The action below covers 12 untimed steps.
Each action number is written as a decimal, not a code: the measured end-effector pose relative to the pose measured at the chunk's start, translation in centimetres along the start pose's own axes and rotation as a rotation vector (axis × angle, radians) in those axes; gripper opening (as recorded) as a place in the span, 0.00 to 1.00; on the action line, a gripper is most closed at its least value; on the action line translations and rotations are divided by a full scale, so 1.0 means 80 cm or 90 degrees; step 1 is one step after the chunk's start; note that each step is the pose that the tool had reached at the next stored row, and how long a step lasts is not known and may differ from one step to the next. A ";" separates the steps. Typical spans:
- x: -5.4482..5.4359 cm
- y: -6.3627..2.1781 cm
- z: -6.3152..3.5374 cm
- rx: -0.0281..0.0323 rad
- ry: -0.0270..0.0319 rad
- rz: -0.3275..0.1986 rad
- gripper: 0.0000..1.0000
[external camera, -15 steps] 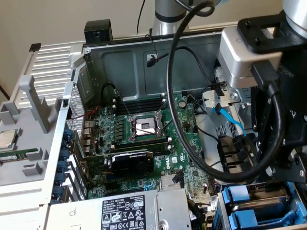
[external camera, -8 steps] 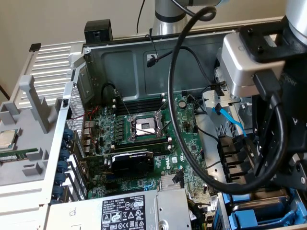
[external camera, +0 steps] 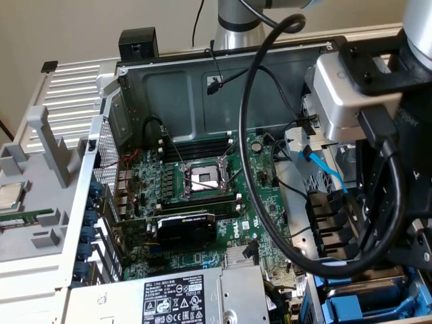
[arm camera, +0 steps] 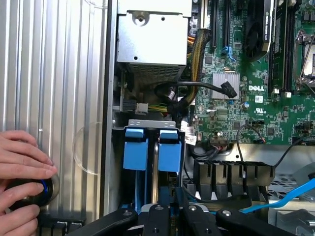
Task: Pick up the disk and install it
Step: 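Insert the second disk wire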
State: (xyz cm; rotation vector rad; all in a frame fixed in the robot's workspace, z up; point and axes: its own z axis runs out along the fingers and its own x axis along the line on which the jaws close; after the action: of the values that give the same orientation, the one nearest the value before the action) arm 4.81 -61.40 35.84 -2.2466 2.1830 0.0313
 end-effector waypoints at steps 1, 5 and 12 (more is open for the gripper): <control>-0.001 -0.001 0.000 0.0000 -0.0001 0.000 0.16; -0.004 -0.002 0.001 0.0000 -0.0001 0.000 0.16; -0.005 -0.002 0.005 0.0000 0.0000 0.000 0.16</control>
State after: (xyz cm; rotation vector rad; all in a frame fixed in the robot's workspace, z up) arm 4.94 -60.99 35.41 -2.2466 2.1830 0.0313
